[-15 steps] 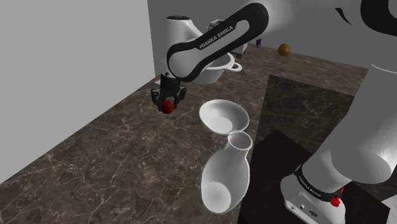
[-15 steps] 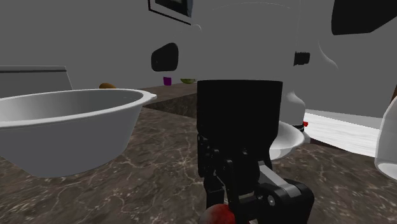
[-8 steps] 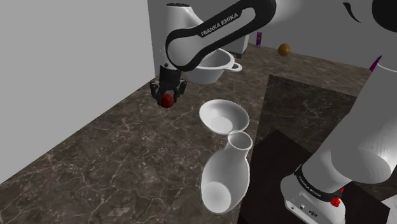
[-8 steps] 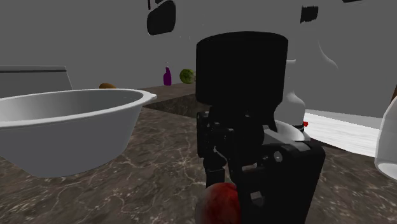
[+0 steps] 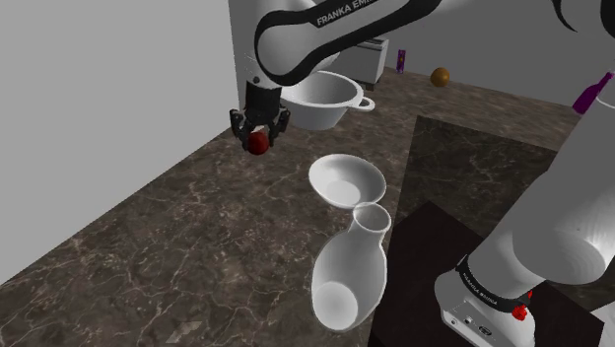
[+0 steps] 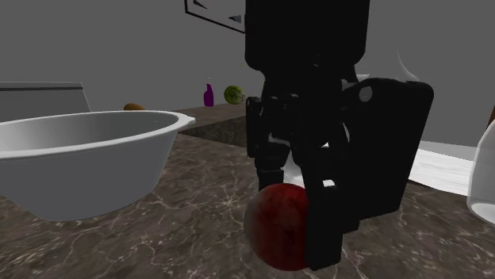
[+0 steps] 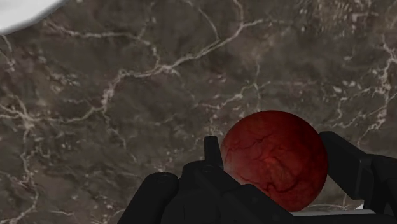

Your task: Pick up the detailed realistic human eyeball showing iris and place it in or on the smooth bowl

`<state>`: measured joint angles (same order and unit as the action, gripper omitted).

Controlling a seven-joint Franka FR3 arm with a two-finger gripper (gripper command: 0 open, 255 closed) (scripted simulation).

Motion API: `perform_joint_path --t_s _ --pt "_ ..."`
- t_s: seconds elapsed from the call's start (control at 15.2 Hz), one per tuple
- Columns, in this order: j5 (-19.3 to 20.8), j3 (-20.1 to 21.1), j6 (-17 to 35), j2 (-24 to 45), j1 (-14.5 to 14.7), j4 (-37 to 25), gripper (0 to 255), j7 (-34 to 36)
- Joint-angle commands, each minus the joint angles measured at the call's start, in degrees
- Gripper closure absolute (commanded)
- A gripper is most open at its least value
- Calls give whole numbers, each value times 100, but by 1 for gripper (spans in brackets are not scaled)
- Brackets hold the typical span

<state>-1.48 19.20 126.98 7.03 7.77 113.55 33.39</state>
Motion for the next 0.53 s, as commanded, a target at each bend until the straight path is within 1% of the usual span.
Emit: perform_joint_path --t_s 0.0,0.46 --pt "-23 3 -140 -64 -5 -77 255 -8" --pt "-77 5 -651 -232 -19 -428 255 -23"
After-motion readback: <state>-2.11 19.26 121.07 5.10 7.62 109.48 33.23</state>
